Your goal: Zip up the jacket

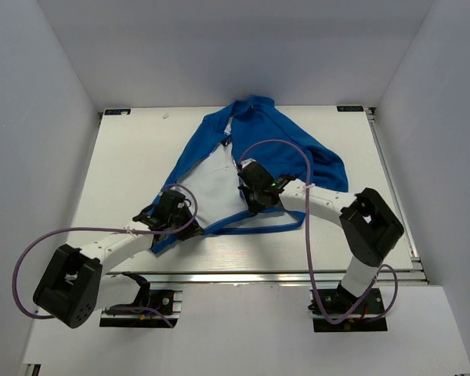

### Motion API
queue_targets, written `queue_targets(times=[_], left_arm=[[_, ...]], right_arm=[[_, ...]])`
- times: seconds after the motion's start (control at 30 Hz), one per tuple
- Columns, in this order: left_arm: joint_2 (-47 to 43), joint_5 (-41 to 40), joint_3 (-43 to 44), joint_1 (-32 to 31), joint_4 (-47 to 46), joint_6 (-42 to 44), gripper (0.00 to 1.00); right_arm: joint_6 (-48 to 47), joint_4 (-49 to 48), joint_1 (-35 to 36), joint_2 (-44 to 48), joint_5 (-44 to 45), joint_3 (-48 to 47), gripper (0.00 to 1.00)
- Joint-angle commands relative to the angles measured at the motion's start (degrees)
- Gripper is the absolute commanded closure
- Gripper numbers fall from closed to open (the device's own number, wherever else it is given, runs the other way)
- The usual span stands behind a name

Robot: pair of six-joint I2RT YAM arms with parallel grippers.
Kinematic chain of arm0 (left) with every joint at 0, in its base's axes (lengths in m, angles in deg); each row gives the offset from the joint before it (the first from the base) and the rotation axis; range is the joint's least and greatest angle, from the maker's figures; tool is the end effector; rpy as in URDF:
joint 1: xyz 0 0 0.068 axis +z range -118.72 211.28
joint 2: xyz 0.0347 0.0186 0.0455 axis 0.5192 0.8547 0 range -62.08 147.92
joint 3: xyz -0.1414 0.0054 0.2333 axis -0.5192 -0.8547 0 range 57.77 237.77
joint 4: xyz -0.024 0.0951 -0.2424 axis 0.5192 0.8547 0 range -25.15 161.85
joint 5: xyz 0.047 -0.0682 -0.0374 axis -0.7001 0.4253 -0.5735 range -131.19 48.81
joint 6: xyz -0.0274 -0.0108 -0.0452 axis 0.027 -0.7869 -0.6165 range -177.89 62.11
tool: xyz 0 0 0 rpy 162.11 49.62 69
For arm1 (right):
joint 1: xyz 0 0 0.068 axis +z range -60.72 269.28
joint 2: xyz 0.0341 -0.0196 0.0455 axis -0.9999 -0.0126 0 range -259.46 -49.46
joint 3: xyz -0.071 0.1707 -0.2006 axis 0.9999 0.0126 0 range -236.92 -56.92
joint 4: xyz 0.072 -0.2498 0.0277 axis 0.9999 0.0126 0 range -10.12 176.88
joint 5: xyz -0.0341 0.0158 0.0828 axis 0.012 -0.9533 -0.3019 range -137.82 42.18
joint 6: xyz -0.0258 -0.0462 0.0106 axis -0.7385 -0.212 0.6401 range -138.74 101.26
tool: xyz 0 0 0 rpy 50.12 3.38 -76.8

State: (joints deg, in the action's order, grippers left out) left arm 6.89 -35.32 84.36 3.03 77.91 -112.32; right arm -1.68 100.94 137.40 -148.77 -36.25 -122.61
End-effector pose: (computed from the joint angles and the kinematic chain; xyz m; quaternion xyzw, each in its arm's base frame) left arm 0.1822 -0.1019 0.1490 -0.2012 0.9323 -0.2326 0.1904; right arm 0.2476 0.2654 0.1994 -0.2244 0.9216 0.0816 0.3061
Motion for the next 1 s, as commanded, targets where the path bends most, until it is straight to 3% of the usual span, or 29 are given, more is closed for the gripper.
queue_targets(times=[0.0, 0.17, 0.2, 0.3, 0.47, 0.57, 0.7, 0.73, 0.8, 0.83, 0.97], left_arm=[[-3.5, -5.2, 7.1, -0.2, 8.1, 1.6, 1.00], [-9.9, -11.2, 15.9, -0.1, 25.2, 5.3, 1.00], [-9.8, -11.8, 18.4, -0.2, 33.1, 5.9, 1.00], [-9.3, -17.5, 28.7, -0.2, 48.7, 6.0, 1.00], [-7.9, -21.1, 46.4, -0.2, 62.5, 11.3, 1.00], [-6.0, -14.5, 52.1, -0.2, 59.8, 18.0, 1.00], [-0.4, 2.6, 54.7, -2.2, 43.3, 25.4, 1.00], [3.7, 3.5, 55.0, -4.3, 41.0, 26.0, 1.00], [9.7, -0.1, 58.6, -13.9, 38.5, 27.1, 1.00], [17.3, -1.0, 60.8, -20.8, 39.1, 28.9, 1.00], [31.5, 4.4, 64.7, -32.1, 39.2, 33.0, 0.98]], right_arm=[[3.2, -0.3, -0.2, 7.2, 4.1, -1.0, 0.99], [4.6, 4.5, -1.4, 16.6, 3.1, 3.7, 0.98], [5.1, 6.2, -2.1, 19.8, 2.7, 5.0, 0.98], [7.3, 8.6, -4.5, 24.8, 0.3, 11.6, 0.98], [10.3, 7.4, -8.5, 37.3, -2.1, 24.3, 0.96], [11.1, 3.9, -10.1, 40.6, -5.2, 28.8, 0.95], [13.8, 2.8, -13.0, 40.3, -5.7, 30.1, 0.96], [14.4, 2.4, -13.9, 40.3, -6.2, 30.3, 0.97], [16.0, 0.8, -17.3, 40.6, -7.8, 31.1, 0.98], [16.5, 0.4, -18.7, 40.9, -9.3, 31.4, 0.98], [17.4, -0.8, -24.9, 41.9, -11.1, 31.9, 0.95]])
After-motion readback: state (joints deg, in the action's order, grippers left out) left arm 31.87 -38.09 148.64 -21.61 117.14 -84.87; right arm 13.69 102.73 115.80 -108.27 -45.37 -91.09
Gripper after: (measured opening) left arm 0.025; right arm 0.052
